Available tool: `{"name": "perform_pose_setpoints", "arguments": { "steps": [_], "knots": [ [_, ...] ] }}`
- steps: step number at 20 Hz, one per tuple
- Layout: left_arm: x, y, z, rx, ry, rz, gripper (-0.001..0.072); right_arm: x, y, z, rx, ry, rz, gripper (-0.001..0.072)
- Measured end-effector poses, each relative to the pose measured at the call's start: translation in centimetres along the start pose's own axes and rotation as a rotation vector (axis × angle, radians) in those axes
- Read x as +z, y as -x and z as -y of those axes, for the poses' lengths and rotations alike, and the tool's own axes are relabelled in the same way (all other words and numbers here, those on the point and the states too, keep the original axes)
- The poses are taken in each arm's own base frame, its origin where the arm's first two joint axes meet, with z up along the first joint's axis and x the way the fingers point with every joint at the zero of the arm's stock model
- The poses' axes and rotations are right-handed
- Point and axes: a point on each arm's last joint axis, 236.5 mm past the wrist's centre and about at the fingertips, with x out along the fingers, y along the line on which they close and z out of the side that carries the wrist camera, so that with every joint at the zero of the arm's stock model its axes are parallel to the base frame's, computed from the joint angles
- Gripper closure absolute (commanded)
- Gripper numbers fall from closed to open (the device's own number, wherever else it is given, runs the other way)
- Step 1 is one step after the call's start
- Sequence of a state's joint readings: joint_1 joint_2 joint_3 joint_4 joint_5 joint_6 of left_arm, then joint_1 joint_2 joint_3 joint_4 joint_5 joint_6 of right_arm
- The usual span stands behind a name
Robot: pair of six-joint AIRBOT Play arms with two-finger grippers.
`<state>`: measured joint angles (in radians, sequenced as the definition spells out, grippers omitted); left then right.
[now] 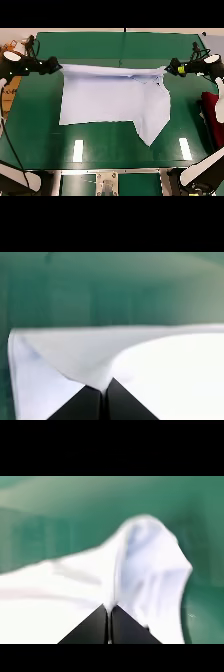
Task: Fold the shirts.
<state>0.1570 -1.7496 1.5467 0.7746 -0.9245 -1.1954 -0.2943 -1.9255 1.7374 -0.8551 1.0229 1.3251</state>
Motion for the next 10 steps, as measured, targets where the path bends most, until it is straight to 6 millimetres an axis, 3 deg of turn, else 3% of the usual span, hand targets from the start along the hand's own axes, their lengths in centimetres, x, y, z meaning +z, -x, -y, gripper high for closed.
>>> {"name": "perform_pose_setpoints", "arguments": {
  "steps": [5, 10],
  "knots": [
    [-5.5, -3.3, -2.8, 0.057, 0.027, -0.146, 0.0685, -5.9, -2.0, 3.9, -0.079, -0.040, -0.152, 0.0700],
    [-7.3, -4.3, -3.5, 0.073, 0.025, -0.196, 0.0683, -7.4, -2.4, 4.3, -0.085, -0.045, -0.184, 0.0697]
  ]
}}
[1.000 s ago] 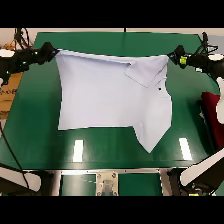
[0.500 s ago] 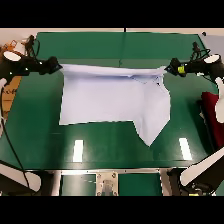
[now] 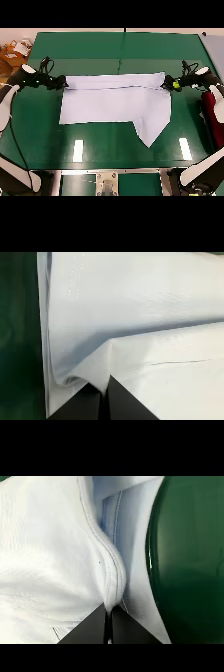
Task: Fold the shirts.
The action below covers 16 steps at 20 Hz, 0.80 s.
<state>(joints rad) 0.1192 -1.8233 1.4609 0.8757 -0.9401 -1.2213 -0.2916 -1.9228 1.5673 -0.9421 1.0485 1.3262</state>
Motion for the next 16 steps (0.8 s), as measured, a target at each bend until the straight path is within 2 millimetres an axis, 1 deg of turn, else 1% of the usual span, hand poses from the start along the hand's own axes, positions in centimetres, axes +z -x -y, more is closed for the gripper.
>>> {"name": "perform_pose_setpoints", "arguments": {
  "steps": [1, 2, 3, 4, 5, 6, 7, 8, 9, 10, 11, 13, 14, 15, 16],
  "knots": [
    [-0.2, 0.0, 0.2, -0.003, -0.005, -0.011, 0.0652, -0.1, 0.1, 0.0, -0.002, 0.003, -0.003, 0.0626],
    [-0.2, 0.2, 0.4, -0.009, -0.008, -0.020, 0.0320, -0.2, 0.2, 0.0, -0.003, 0.007, -0.008, 0.0388],
    [-0.2, 0.4, 0.7, -0.015, -0.015, -0.031, 0.0061, -0.1, 0.6, -0.2, -0.001, 0.012, -0.008, 0.0323],
    [-0.1, 0.8, 1.2, -0.024, -0.019, -0.040, 0.0054, 0.1, 1.1, -0.3, -0.003, 0.020, -0.007, 0.0341],
    [0.1, 1.3, 1.5, -0.032, -0.014, -0.049, 0.0054, 0.3, 1.7, -0.1, -0.007, 0.024, -0.008, 0.0407],
    [0.4, 2.0, 1.7, -0.034, -0.011, -0.056, 0.0097, 0.6, 2.6, 0.0, -0.006, 0.027, -0.007, 0.0513],
    [0.6, 2.9, 1.7, -0.032, -0.003, -0.071, 0.0341, 1.0, 3.7, -0.2, 0.005, 0.027, -0.003, 0.0606],
    [0.5, 3.9, 1.7, -0.030, 0.006, -0.098, 0.0662, 0.9, 4.6, -0.2, 0.013, 0.021, -0.013, 0.0671],
    [0.2, 5.0, 1.4, -0.024, 0.018, -0.133, 0.0685, 0.5, 5.7, 0.2, 0.015, 0.011, -0.031, 0.0671],
    [-0.3, 6.0, 1.2, -0.020, 0.027, -0.173, 0.0685, 0.3, 6.8, 0.4, 0.017, 0.005, -0.036, 0.0673],
    [-1.0, 7.0, 1.1, -0.022, 0.043, -0.215, 0.0686, 0.0, 7.9, 0.5, 0.022, -0.002, -0.039, 0.0690],
    [-2.4, 8.6, 1.5, -0.023, 0.052, -0.287, 0.0686, -1.2, 9.9, 0.8, 0.024, -0.022, -0.053, 0.0689],
    [-2.9, 9.4, 1.8, -0.021, 0.050, -0.309, 0.0686, -1.8, 11.1, 0.8, 0.025, -0.030, -0.049, 0.0637],
    [-3.5, 10.2, 2.2, -0.017, 0.047, -0.330, 0.0686, -2.4, 12.1, 0.8, 0.027, -0.040, -0.046, 0.0464],
    [-4.1, 10.8, 2.5, -0.009, 0.041, -0.342, 0.0685, -3.2, 12.8, 1.1, 0.023, -0.051, -0.048, 0.0328]
  ]
}}
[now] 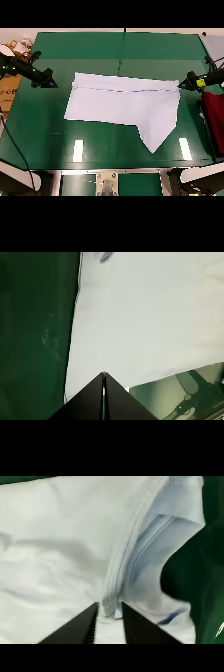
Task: Fold the shirts.
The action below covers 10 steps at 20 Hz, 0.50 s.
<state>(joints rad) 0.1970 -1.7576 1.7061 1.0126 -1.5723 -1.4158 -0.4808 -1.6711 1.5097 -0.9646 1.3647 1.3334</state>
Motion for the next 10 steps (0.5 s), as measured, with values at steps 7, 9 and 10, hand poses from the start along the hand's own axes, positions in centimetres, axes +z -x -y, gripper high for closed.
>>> {"name": "perform_pose_setpoints", "arguments": {
  "steps": [7, 9, 10],
  "knots": [
    [-3.5, -1.6, 1.1, 0.017, -0.006, -0.052, 0.0685, -3.4, 0.4, 1.3, 0.002, -0.080, -0.029, 0.0565],
    [-4.9, -2.7, 1.2, 0.012, -0.009, -0.093, 0.0686, -4.2, 0.8, 1.6, 0.006, -0.099, -0.045, 0.0642],
    [-5.8, -3.3, 1.2, 0.009, -0.010, -0.116, 0.0686, -5.1, 1.0, 1.5, 0.010, -0.105, -0.065, 0.0698]
  ]
}}
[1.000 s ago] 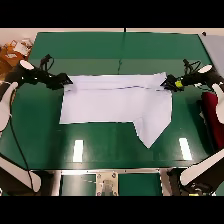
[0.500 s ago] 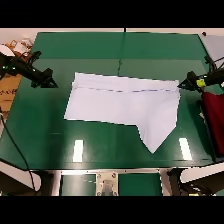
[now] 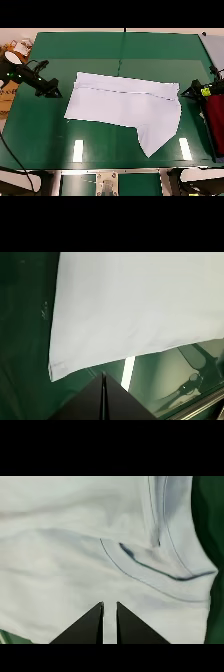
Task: Fold the shirts.
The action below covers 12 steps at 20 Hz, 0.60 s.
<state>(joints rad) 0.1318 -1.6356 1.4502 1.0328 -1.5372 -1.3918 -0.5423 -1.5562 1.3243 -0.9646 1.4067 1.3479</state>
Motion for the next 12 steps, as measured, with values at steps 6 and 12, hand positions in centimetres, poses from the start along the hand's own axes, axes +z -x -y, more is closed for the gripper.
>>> {"name": "perform_pose_setpoints", "arguments": {
  "steps": [6, 12],
  "knots": [
    [-6.2, -2.2, 0.3, 0.016, 0.017, 0.054, 0.0685, -7.7, 1.7, 2.5, -0.108, -0.074, 0.025, 0.0695],
    [-8.6, -3.5, -0.2, 0.008, 0.134, 0.315, 0.0012, -19.0, -2.0, 6.0, -0.185, -0.280, 0.007, 0.0391]
  ]
}}
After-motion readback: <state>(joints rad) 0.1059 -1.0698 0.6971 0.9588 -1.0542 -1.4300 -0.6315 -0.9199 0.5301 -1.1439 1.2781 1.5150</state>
